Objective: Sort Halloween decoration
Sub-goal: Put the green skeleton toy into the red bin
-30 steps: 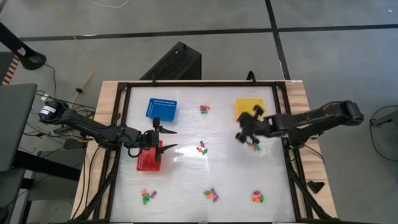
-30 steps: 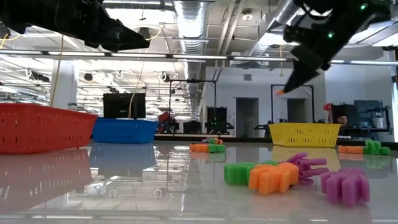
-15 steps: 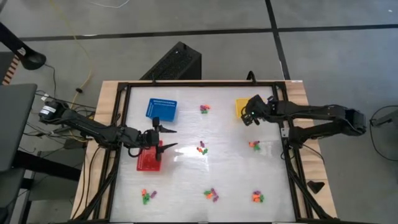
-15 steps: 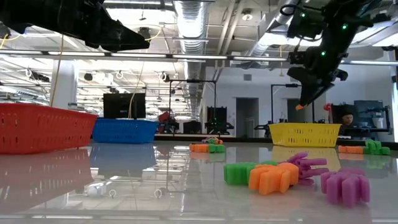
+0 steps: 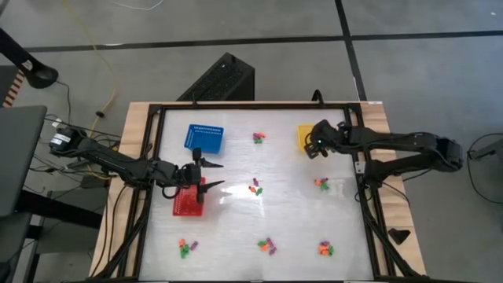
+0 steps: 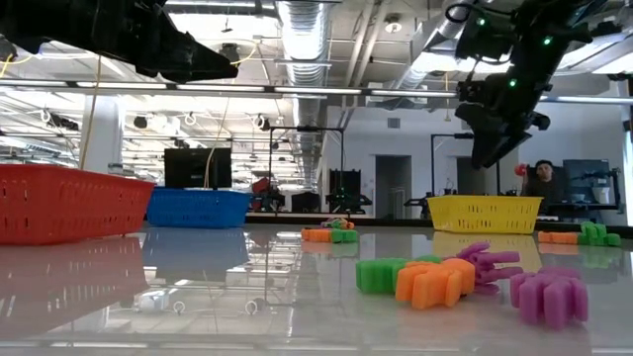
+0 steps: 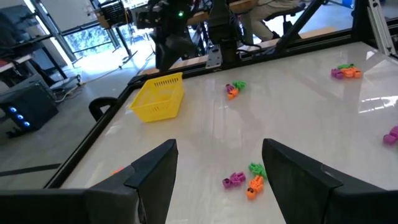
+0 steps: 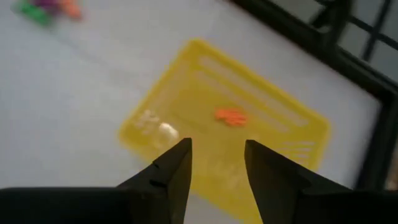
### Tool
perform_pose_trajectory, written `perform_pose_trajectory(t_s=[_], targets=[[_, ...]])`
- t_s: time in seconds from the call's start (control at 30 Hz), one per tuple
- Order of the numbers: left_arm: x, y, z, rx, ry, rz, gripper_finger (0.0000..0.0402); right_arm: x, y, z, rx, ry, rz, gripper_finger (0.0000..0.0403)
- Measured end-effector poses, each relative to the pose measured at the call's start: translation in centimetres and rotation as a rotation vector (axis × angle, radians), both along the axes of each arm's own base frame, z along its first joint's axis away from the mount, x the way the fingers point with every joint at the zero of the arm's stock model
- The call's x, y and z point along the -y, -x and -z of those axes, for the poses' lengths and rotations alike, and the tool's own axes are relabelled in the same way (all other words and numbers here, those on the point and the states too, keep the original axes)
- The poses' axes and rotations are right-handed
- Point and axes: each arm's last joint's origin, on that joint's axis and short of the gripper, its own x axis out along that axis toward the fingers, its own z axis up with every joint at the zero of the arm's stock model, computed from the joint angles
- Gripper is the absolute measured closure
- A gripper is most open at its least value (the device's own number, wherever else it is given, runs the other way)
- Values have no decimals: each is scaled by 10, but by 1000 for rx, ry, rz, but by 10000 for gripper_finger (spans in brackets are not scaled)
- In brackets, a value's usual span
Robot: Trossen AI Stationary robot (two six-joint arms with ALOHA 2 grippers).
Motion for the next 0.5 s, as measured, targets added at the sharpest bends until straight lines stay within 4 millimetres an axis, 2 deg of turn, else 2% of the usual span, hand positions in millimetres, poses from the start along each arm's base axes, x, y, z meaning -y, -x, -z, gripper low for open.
perform_pose_trajectory(t_s=[0.13, 0.23, 0.4, 0.5], targets=[[0, 0, 0, 4, 1, 0, 175, -18, -10, -2, 76, -37, -94, 221], [0, 3, -6, 36, 7, 21, 175, -39, -19, -5, 160, -54, -181, 226], [-3, 21, -22, 103, 27, 91, 175, -89, -44, -9, 340, -64, -417, 234], [-5, 37, -21, 160, 57, 170, 175, -120, -61, -5, 426, -63, -558, 236]])
